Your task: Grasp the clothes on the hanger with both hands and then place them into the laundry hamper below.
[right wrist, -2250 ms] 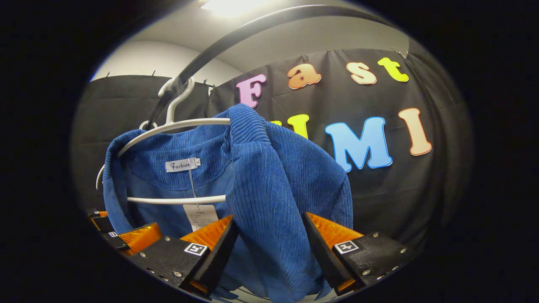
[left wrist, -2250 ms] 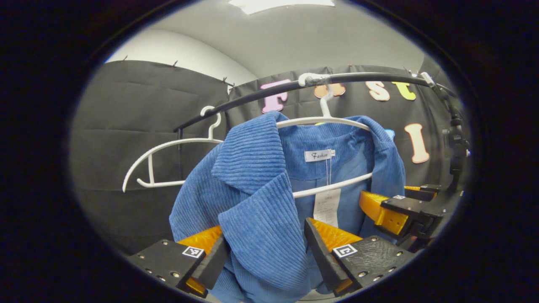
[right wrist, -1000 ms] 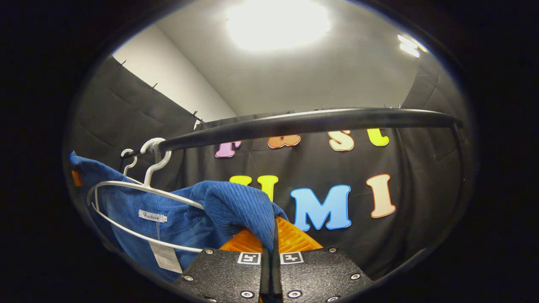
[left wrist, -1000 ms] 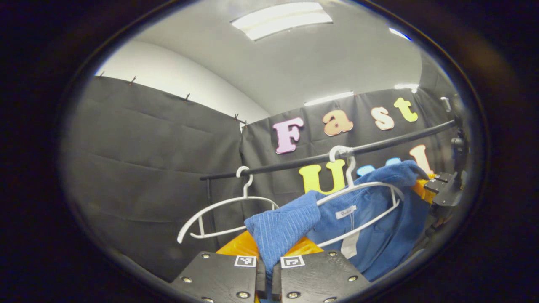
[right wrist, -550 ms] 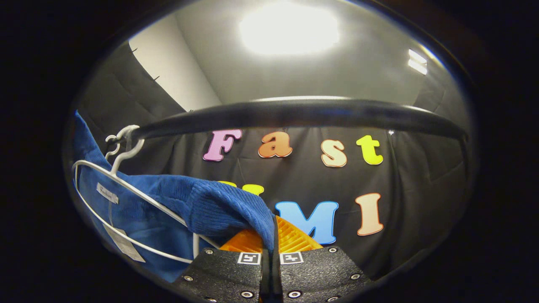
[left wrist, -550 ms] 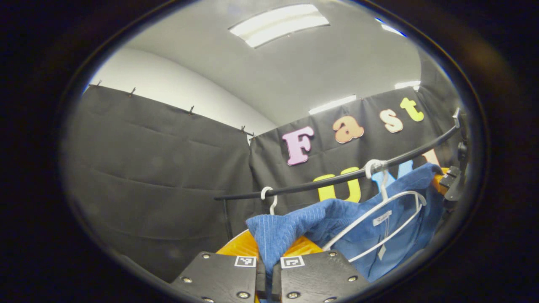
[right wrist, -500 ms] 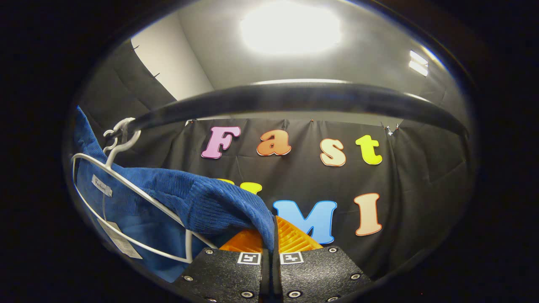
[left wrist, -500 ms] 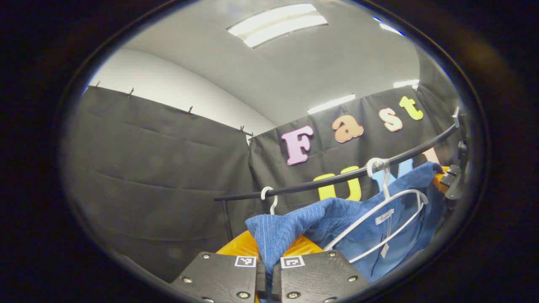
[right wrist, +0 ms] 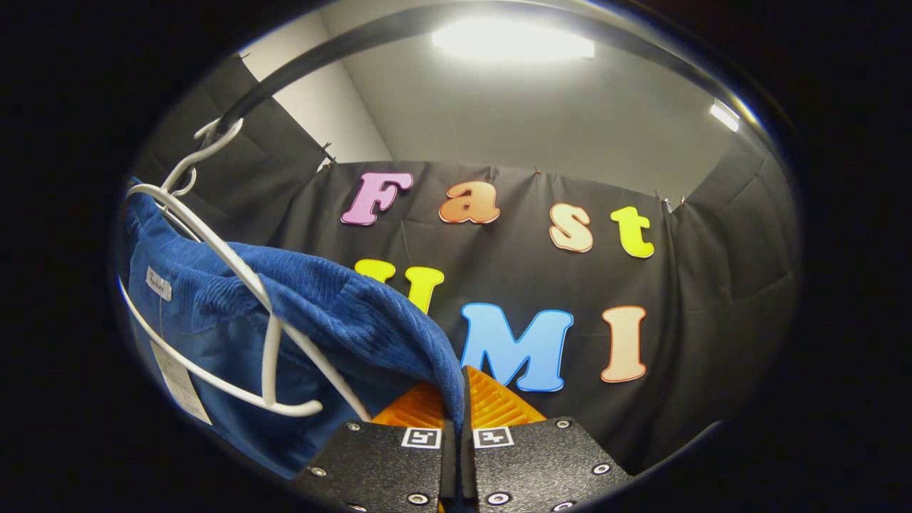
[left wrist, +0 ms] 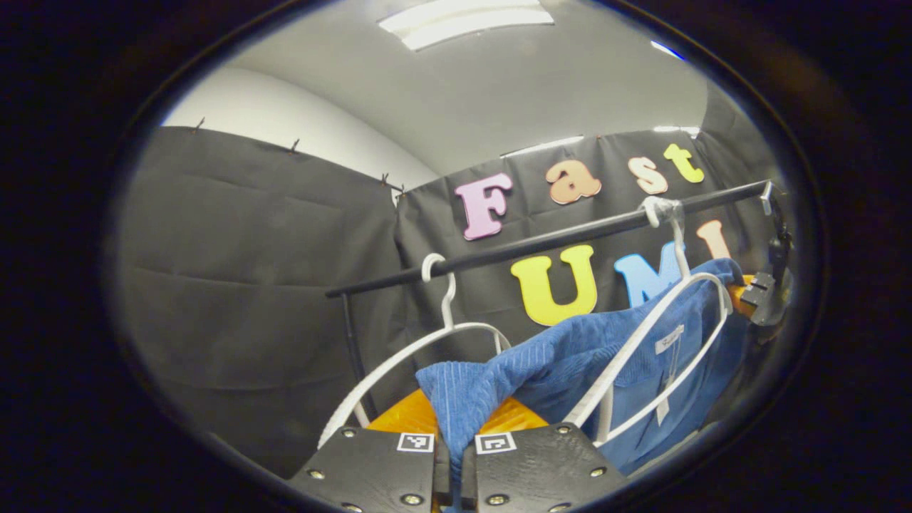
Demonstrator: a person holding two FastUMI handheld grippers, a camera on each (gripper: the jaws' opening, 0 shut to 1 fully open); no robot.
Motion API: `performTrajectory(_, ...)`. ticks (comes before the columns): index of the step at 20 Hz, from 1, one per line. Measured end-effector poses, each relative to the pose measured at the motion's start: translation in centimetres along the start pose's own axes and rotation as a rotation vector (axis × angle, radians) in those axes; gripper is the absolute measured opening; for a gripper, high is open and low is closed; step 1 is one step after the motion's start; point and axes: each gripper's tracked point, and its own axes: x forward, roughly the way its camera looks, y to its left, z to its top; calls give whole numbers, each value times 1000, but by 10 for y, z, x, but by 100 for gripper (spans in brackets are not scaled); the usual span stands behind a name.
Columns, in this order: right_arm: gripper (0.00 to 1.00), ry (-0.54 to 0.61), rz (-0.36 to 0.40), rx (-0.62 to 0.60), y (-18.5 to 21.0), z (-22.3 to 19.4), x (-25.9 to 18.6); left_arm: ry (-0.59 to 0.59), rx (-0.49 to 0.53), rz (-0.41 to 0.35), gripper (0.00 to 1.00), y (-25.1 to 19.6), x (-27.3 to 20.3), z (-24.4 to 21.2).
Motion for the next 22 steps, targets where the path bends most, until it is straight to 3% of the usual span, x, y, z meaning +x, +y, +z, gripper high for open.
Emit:
performTrajectory(6,2,116,6,4,7,-50,-7,0,-38,-47,5,-10,-11,-27)
performTrajectory(12,2,189,37,-12,19,-84,-42,52,-34,-40,6,-10,-32,-67)
performTrajectory(22,2,230,33,2,35,-73,-127,70,-102,-50,5,17,-116,-86)
